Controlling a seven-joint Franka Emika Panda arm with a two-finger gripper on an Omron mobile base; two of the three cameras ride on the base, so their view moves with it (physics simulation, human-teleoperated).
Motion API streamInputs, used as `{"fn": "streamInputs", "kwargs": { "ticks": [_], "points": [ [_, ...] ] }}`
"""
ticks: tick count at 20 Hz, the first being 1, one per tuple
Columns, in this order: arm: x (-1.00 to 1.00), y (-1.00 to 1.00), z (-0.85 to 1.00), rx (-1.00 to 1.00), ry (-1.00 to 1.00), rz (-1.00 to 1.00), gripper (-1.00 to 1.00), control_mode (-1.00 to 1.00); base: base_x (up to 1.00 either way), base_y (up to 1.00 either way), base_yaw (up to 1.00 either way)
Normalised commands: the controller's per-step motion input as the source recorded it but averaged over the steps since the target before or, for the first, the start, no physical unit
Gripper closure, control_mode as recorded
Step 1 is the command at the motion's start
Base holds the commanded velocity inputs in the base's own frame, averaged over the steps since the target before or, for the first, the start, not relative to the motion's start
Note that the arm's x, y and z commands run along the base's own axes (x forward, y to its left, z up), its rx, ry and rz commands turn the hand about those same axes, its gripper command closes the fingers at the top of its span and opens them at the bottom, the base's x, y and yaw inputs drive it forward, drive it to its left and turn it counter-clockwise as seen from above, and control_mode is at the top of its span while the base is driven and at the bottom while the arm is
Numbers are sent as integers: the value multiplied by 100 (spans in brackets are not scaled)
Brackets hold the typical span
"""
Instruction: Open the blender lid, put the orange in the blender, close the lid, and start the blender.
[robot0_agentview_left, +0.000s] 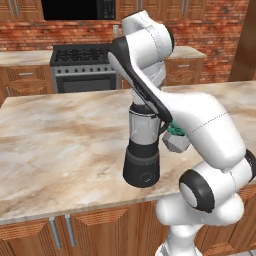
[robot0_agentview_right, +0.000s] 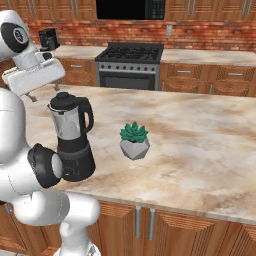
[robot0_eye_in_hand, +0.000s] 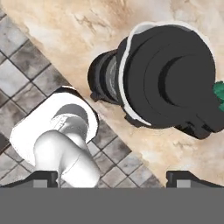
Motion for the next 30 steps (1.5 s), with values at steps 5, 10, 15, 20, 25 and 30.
{"fn": "streamInputs", "kwargs": {
  "ticks": [5, 10, 15, 20, 25, 30],
  "points": [
    [-100, 0, -47, 2, -26, -40, -100, -100, 0, 0, 0],
    [-70, 0, -48, 0, -26, -53, -100, -100, 0, 0, 0],
    [-18, 0, -55, -1, -15, -60, -100, -100, 0, 0, 0],
    [-1, 0, -74, -9, -15, -52, -100, -100, 0, 0, 0],
    [0, 0, -65, -17, -29, -45, -100, -100, 0, 0, 0],
    [0, 0, -40, -24, -48, -34, -100, -100, 0, 0, 0]
  ]
}}
